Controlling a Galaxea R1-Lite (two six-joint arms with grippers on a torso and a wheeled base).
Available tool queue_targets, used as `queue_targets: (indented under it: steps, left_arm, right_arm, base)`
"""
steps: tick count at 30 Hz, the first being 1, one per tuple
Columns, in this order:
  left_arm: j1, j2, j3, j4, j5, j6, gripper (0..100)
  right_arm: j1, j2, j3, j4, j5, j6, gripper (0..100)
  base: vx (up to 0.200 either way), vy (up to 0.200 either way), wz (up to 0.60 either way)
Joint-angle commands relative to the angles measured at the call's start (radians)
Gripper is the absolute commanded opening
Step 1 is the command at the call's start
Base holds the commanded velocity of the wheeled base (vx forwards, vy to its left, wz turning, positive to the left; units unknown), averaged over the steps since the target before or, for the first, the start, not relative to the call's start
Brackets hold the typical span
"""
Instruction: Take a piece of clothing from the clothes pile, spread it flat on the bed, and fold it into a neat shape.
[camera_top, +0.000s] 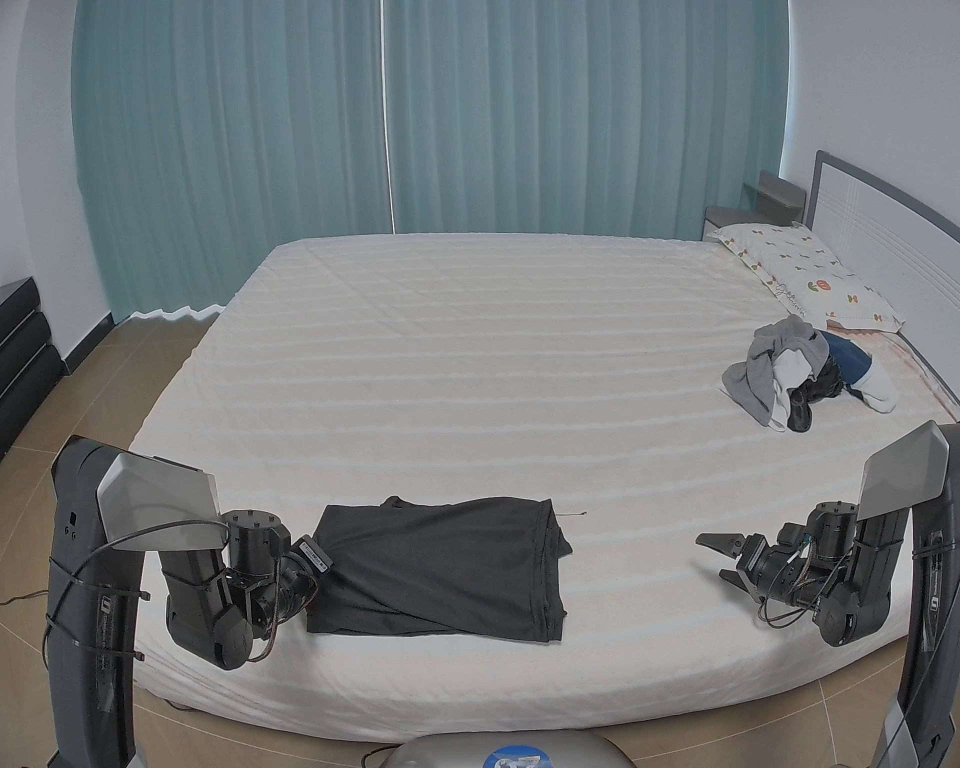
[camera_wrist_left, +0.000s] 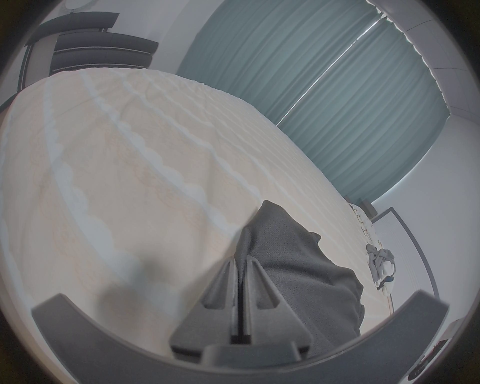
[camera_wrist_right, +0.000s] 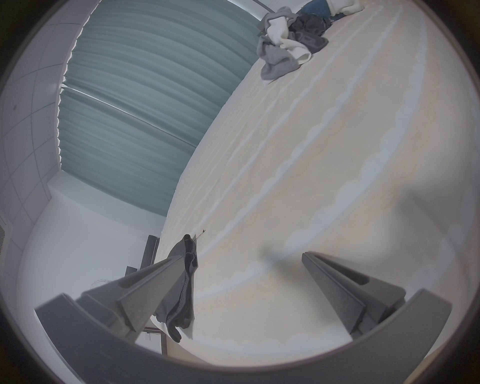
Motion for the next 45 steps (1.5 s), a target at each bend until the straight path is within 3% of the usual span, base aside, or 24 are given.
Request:
queue_targets:
  steps: [1, 6, 7, 19, 25, 30, 33, 39, 41, 42, 45]
  left_arm:
    - [-0.001, -0.005, 0.007, 0.0, -0.001, -0.001, 0]
    - [-0.003, -0.006, 0.014, 0.0, -0.002, -0.002, 0]
    - [-0.003, -0.006, 0.017, 0.0, -0.002, -0.002, 100]
    - [0.009, -0.057, 0.037, 0.0, -0.004, -0.05, 100]
    - [0.055, -0.146, 0.095, -0.002, -0.047, -0.074, 100]
    - [0.074, -0.181, 0.12, -0.023, -0.061, -0.064, 100]
    - [0.08, -0.218, 0.145, -0.071, -0.061, -0.058, 100]
    - [0.088, -0.344, 0.272, -0.204, -0.062, 0.105, 100]
    - [0.088, -0.344, 0.272, -0.204, -0.062, 0.105, 100]
    - [0.08, -0.459, 0.313, -0.204, -0.064, 0.128, 100]
    - [0.077, -0.571, 0.342, -0.204, -0.062, 0.179, 100]
  right_arm:
    - [0.0, 0.002, 0.0, -0.009, 0.0, 0.0, 100]
    - [0.0, 0.002, 0.0, -0.009, 0.0, 0.0, 100]
    - [0.0, 0.002, 0.0, -0.01, 0.0, 0.0, 100]
    - [0.0, 0.002, 0.0, -0.009, 0.002, 0.0, 100]
    - [0.0, -0.008, -0.001, -0.01, -0.004, 0.005, 100]
    - [0.034, -0.047, -0.02, -0.01, -0.138, -0.005, 100]
    - [0.052, -0.106, -0.011, -0.009, -0.162, -0.006, 100]
    - [0.095, -0.304, 0.066, -0.007, -0.165, -0.037, 100]
    - [0.095, -0.304, 0.066, -0.007, -0.165, -0.037, 100]
    - [0.116, -0.429, 0.153, -0.007, -0.167, -0.067, 100]
    - [0.126, -0.558, 0.25, -0.007, -0.172, -0.127, 100]
  base:
    - [0.0, 0.0, 0.0]
    - [0.0, 0.0, 0.0]
    - [0.0, 0.0, 0.0]
    - [0.0, 0.0, 0.0]
    - [0.0, 0.0, 0.0]
    - [0.0, 0.0, 0.0]
    - [0.0, 0.0, 0.0]
    - [0.0, 0.0, 0.0]
    - [0.0, 0.0, 0.0]
    - [0.0, 0.0, 0.0]
    - [0.0, 0.0, 0.0]
